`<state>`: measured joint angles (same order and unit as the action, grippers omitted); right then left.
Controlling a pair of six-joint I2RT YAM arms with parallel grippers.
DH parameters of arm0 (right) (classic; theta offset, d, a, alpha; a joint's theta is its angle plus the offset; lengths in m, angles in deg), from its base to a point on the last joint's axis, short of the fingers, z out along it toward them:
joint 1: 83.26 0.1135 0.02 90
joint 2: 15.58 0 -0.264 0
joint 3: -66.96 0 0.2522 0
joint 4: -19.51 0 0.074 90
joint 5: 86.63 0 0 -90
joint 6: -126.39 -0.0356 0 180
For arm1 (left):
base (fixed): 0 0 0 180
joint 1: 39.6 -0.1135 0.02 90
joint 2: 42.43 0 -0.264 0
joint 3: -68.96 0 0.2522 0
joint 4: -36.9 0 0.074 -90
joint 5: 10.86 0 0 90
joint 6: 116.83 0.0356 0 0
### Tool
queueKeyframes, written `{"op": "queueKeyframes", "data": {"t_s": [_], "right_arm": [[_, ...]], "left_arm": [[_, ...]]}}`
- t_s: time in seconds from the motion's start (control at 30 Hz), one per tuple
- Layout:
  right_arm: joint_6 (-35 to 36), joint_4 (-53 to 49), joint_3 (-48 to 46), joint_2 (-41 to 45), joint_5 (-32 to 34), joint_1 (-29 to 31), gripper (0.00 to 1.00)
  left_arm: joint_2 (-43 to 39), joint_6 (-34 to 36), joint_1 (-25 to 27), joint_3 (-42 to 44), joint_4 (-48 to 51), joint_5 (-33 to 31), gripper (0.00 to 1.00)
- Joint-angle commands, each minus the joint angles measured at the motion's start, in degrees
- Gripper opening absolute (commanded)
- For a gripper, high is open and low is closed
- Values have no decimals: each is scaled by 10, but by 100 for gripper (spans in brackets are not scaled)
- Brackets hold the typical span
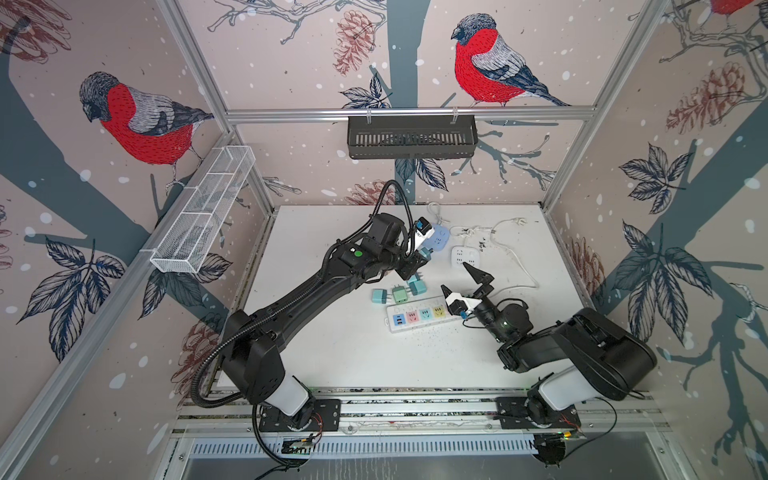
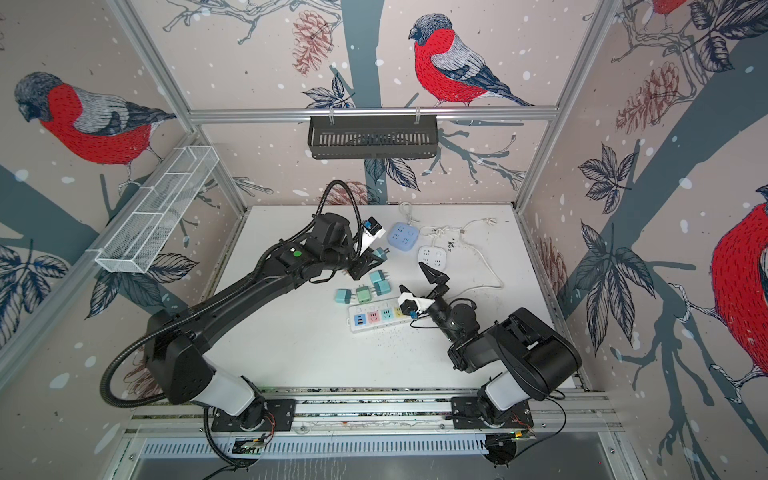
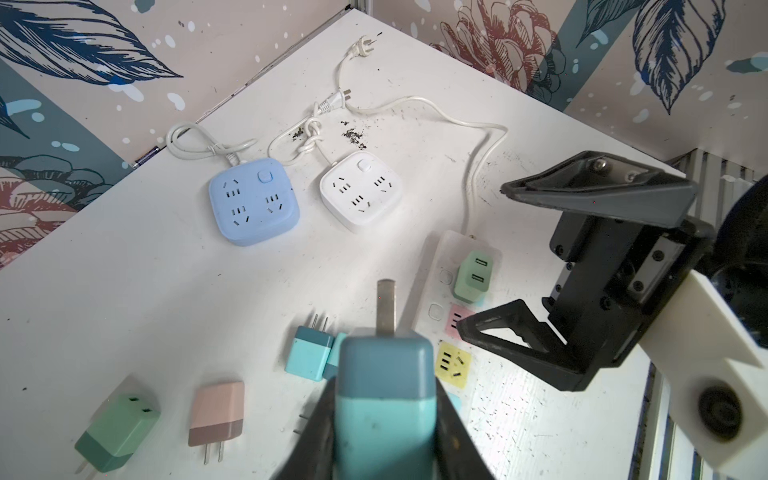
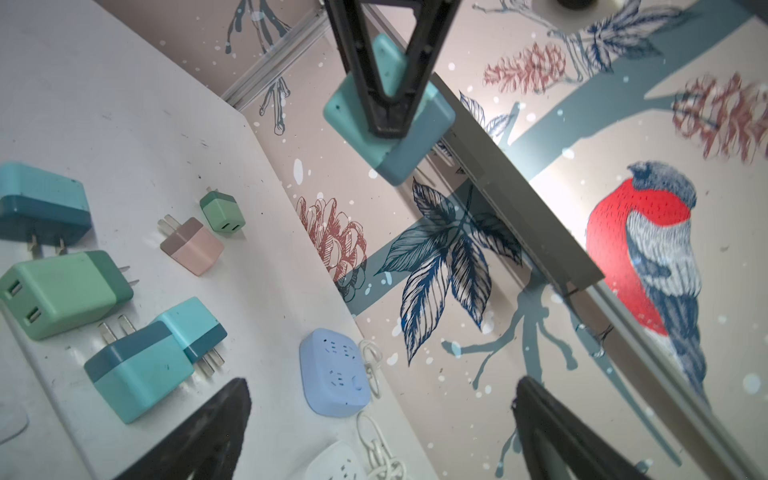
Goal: Insert the plug
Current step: 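Lift the teal adapter with the left gripper while the right gripper reaches toward it, then close the right gripper on the teal adapter held by the left gripper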
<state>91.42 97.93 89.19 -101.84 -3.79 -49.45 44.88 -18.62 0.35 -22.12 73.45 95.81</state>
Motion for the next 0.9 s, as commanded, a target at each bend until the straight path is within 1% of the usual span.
{"op": "queueKeyframes", "data": {"t_s": [0.0, 0.03, 0.1, 0.17, 0.2, 0.23, 0.27, 0.33, 0.37, 0.43, 0.5, 0.57, 0.63, 0.7, 0.8, 0.87], "right_arm": [[131, 131, -11, 32, -54, 14, 99], [156, 95, -11, 54, -58, 19, 99], [198, -43, 13, 116, -37, 34, 100], [197, -254, 66, 193, 3, 46, 95], [194, -320, 83, 220, 11, 49, 93], [188, -364, 86, 249, 9, 51, 93], [190, -358, 73, 272, 1, 52, 95], [221, -351, 49, 304, -16, 57, 96], [234, -373, 51, 314, -6, 64, 94], [234, -424, 68, 319, 23, 74, 91], [237, -451, 77, 312, 52, 77, 88], [250, -441, 73, 304, 69, 76, 86], [267, -415, 69, 294, 65, 77, 88], [277, -428, 82, 284, 67, 83, 89], [287, -451, 109, 257, 109, 100, 89], [308, -429, 110, 235, 134, 112, 90]], "left_arm": [[-25, -11, 17, 33, -29, 7, 0], [-30, -11, 23, 40, -33, 8, 0], [-33, -12, 31, 44, -33, 11, 0], [-31, -13, 33, 40, -32, 14, 0], [-28, -12, 34, 39, -30, 17, 0], [-27, -11, 33, 37, -30, 17, 0], [-25, -12, 34, 36, -29, 14, 0], [-20, -13, 34, 28, -26, 7, 0], [-17, -14, 34, 22, -23, 6, 0], [-17, -15, 34, 15, -17, 7, 0], [-22, -17, 35, 15, -16, -3, 0], [-28, -20, 35, 15, -18, -13, 0], [-28, -19, 35, 14, -20, -1, 0], [-21, -16, 38, 11, -14, 9, 0], [-10, -11, 49, 8, -9, -8, 0], [-4, -6, 54, 5, -5, -9, 0]]}}
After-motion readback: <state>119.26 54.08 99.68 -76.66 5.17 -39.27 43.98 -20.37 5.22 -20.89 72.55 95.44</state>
